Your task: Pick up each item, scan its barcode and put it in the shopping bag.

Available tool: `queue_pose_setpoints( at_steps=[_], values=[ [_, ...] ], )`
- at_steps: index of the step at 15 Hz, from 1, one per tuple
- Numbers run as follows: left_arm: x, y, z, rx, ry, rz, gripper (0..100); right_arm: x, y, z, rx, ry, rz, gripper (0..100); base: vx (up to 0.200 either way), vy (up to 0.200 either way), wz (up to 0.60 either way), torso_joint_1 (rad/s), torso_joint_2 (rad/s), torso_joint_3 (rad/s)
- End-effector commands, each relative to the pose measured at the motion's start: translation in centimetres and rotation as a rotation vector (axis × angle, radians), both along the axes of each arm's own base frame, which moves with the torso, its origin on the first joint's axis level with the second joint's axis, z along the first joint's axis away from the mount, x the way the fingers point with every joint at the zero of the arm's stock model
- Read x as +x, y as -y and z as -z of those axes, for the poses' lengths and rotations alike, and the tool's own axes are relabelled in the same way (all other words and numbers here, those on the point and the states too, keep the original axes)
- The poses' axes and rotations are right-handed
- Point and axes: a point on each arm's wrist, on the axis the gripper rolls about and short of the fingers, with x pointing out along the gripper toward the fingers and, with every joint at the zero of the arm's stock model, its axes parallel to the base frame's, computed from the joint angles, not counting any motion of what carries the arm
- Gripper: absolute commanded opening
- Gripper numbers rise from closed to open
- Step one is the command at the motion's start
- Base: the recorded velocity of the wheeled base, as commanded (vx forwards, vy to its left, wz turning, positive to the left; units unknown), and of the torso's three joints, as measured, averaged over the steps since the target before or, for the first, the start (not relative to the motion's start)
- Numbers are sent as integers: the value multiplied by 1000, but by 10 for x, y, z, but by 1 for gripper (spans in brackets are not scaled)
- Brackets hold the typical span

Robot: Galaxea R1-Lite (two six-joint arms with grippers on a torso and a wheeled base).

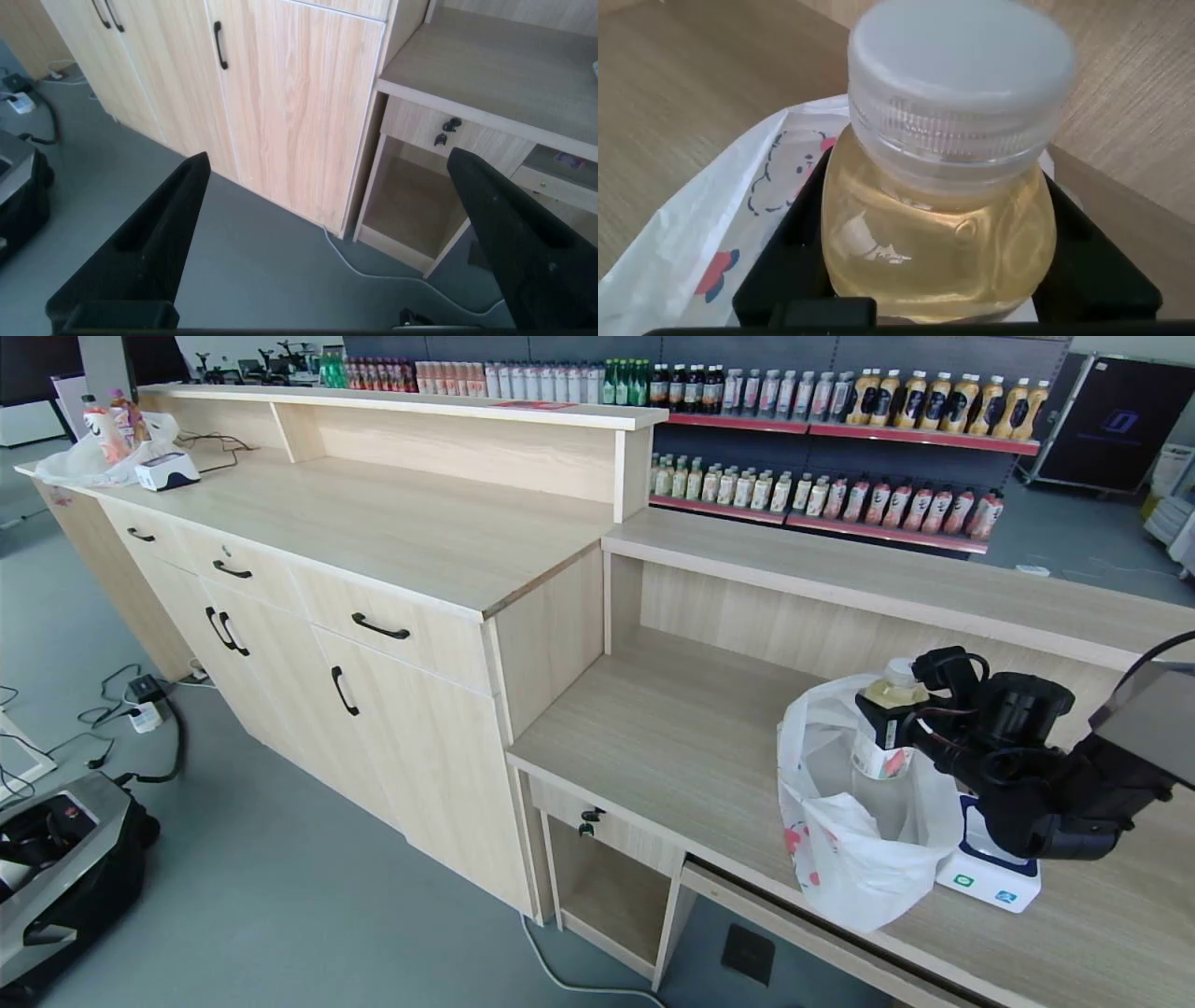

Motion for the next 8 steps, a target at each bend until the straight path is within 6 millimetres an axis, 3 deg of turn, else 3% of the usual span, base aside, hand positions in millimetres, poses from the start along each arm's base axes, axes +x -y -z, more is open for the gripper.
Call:
queue_pose_setpoints(
  at_steps=[1,8],
  values=[
    [0,0,0,0,0,2,100,21,-7,24,12,-15,-26,0,0,0,0,0,0,0],
    [0,0,0,0,0,0,100,46,-13,53,16,-8,-61,0,0,0,0,0,0,0]
  ],
)
